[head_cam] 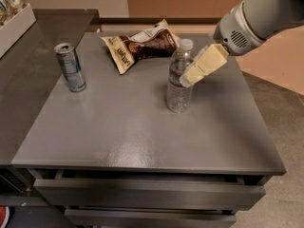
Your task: Move water bottle near redbull can
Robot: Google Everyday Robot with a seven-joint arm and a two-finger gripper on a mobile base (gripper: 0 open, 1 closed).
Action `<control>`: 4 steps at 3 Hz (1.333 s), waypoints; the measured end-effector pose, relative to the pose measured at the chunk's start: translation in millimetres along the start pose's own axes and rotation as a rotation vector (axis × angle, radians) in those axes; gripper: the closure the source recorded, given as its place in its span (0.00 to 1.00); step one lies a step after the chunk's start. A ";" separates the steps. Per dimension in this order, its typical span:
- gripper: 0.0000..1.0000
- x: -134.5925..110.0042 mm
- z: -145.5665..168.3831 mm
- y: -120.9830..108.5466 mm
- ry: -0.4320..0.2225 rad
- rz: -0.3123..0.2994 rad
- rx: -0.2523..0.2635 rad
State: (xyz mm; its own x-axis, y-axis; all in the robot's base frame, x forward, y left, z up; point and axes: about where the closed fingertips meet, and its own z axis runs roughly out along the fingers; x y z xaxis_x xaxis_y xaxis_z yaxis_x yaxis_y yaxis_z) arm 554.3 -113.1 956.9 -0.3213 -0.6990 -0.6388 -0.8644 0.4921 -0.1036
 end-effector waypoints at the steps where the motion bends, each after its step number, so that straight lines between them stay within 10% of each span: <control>1: 0.19 -8.8 8.8 10.2 -0.036 -0.012 -0.052; 4: 0.88 -38.3 6.2 22.1 -0.110 -0.061 -0.093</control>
Offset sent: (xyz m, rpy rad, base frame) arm -0.0053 0.0334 -0.0100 0.0939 0.0329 0.1018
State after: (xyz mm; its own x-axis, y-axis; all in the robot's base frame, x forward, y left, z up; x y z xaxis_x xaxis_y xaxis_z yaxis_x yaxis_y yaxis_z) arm 549.9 -72.3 974.4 -0.2274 -0.6623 -0.7139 -0.9147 0.3968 -0.0768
